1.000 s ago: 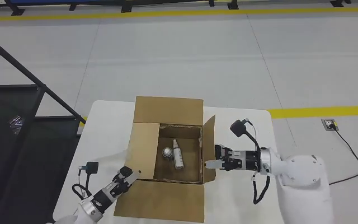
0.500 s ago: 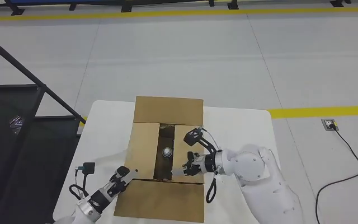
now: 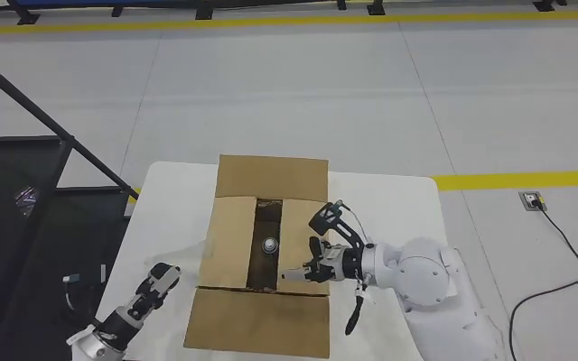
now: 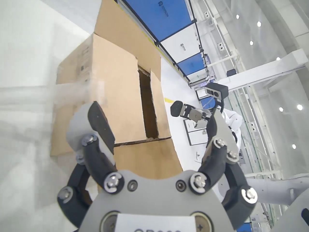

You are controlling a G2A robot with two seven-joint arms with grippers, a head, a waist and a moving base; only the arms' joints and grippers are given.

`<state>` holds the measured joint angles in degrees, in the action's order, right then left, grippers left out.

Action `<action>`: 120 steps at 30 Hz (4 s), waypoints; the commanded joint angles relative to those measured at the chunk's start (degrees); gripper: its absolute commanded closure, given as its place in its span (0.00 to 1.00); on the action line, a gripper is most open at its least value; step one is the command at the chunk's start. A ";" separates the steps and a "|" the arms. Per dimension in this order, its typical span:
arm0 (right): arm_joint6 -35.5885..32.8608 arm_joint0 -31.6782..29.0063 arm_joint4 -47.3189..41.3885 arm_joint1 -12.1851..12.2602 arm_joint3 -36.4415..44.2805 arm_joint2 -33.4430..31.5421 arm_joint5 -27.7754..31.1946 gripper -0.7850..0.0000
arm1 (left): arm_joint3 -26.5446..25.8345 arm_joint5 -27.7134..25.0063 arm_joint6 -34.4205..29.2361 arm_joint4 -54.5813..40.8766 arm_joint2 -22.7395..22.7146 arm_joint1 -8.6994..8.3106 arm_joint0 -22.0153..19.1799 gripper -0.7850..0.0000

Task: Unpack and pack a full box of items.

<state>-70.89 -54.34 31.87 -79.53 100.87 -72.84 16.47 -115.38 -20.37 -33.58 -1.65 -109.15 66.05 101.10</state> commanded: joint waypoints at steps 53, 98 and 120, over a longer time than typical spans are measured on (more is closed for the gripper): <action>27.30 27.48 -24.99 -2.84 -59.25 1.46 17.86 0.00 | 0.88 4.36 -6.38 -4.29 7.62 -3.50 -5.97 0.00; 2.06 15.46 -45.74 5.24 -33.57 6.50 -3.46 0.00 | 5.92 8.39 3.25 7.33 19.34 -3.01 -13.11 0.00; 4.14 14.32 -44.51 5.58 -35.15 8.35 -2.88 0.00 | 7.70 8.88 18.88 -6.02 5.28 -2.57 -6.64 0.00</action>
<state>-66.74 -40.02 -12.65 -73.95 65.72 -64.50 13.59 -107.65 -11.34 -14.42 -7.95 -103.95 63.49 94.50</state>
